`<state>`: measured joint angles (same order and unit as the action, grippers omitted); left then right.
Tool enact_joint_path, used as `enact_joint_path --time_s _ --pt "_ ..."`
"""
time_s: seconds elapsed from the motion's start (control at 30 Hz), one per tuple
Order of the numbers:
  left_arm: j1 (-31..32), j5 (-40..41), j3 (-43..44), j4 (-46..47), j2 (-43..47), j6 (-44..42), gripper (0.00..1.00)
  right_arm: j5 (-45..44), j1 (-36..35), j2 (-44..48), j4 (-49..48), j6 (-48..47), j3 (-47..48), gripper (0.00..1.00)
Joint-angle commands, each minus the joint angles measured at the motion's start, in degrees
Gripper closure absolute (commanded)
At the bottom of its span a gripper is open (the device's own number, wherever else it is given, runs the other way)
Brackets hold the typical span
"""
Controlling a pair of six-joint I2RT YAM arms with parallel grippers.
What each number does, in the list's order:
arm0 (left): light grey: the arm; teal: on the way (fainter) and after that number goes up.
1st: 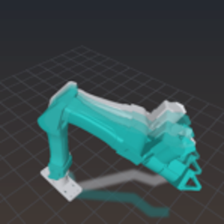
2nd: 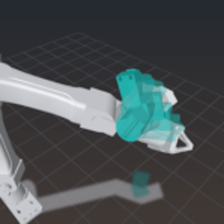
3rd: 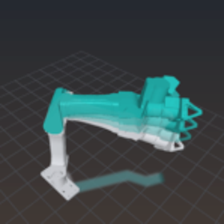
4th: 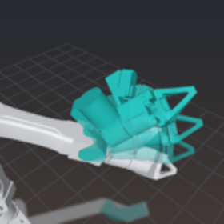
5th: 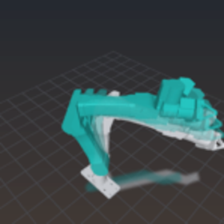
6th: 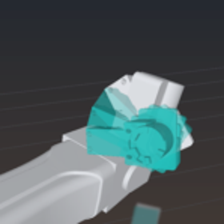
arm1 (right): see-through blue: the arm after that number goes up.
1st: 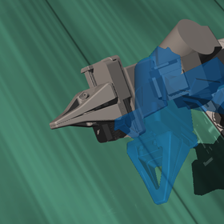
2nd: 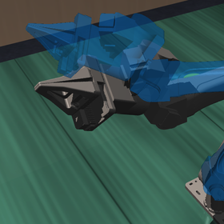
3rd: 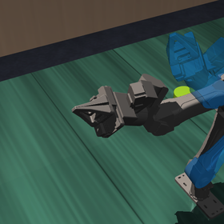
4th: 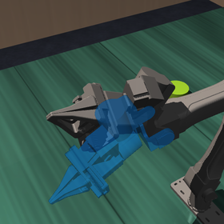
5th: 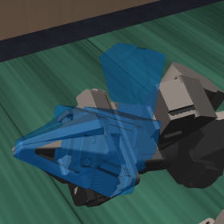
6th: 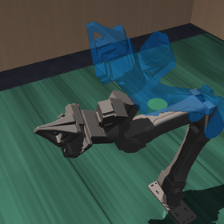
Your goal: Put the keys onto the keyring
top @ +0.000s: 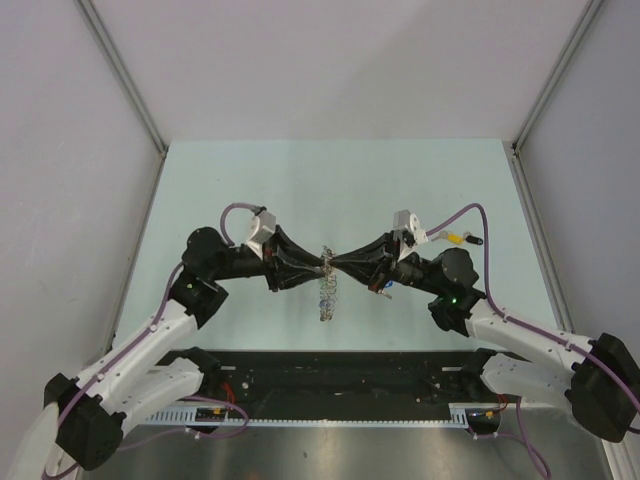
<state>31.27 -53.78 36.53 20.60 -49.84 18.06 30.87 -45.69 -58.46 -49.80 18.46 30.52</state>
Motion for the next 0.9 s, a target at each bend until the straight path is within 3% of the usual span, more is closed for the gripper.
enact_joint_path --time_s 0.0,0.43,0.57,0.67,0.87 --pt "0.81 -1.07 0.29 3.39 -1.04 1.62 0.67 0.50 -0.27 -0.25 -6.80 0.88 0.77 1.00" --pt "2.75 0.43 -0.50 8.84 -2.54 6.02 0.76 1.47 -0.27 -0.96 -7.15 1.14 0.85 1.00" --pt "2.92 0.78 -0.41 8.58 -2.71 5.67 0.95 1.73 -0.45 -0.87 -6.72 0.97 0.77 1.00" --pt "2.92 1.92 0.38 4.64 -2.01 3.39 0.99 1.82 -0.36 -0.61 -5.66 0.79 0.85 1.00" --pt "2.92 6.04 2.49 -5.28 0.10 -3.73 1.00 1.74 -0.36 0.45 -2.15 -0.26 0.94 1.00"
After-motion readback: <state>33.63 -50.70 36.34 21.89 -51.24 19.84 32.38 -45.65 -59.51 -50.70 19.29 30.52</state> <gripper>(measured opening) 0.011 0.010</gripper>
